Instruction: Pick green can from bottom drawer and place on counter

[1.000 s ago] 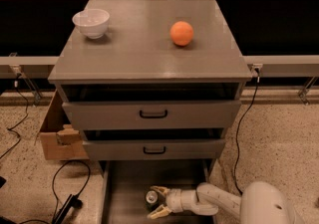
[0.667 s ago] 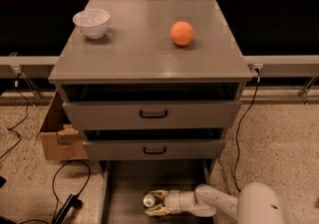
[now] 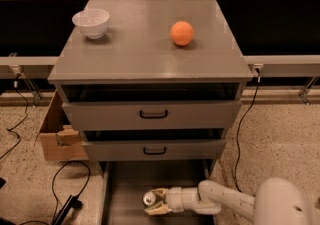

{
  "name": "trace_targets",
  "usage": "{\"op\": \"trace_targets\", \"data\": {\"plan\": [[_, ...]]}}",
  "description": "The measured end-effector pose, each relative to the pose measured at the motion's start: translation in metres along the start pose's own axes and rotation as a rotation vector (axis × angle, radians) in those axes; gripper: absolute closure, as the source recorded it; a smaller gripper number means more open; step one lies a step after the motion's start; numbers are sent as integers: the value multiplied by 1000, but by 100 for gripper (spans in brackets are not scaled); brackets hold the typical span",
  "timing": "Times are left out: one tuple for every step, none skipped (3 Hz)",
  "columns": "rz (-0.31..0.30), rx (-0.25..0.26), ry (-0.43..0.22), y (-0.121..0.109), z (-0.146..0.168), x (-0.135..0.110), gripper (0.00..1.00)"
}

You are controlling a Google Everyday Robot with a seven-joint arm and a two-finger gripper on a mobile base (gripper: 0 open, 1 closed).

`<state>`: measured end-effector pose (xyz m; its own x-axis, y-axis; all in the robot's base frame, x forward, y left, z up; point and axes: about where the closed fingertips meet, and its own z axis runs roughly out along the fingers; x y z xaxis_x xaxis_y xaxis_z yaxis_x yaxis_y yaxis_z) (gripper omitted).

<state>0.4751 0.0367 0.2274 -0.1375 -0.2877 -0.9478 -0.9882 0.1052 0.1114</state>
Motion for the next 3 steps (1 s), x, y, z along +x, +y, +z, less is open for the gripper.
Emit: {"op": "trace_targets", "data": {"plan": [[44, 4, -25, 21, -60, -69, 100], [129, -58, -79, 70, -113, -146, 100], [180, -85, -129, 77, -194, -264, 100]]}}
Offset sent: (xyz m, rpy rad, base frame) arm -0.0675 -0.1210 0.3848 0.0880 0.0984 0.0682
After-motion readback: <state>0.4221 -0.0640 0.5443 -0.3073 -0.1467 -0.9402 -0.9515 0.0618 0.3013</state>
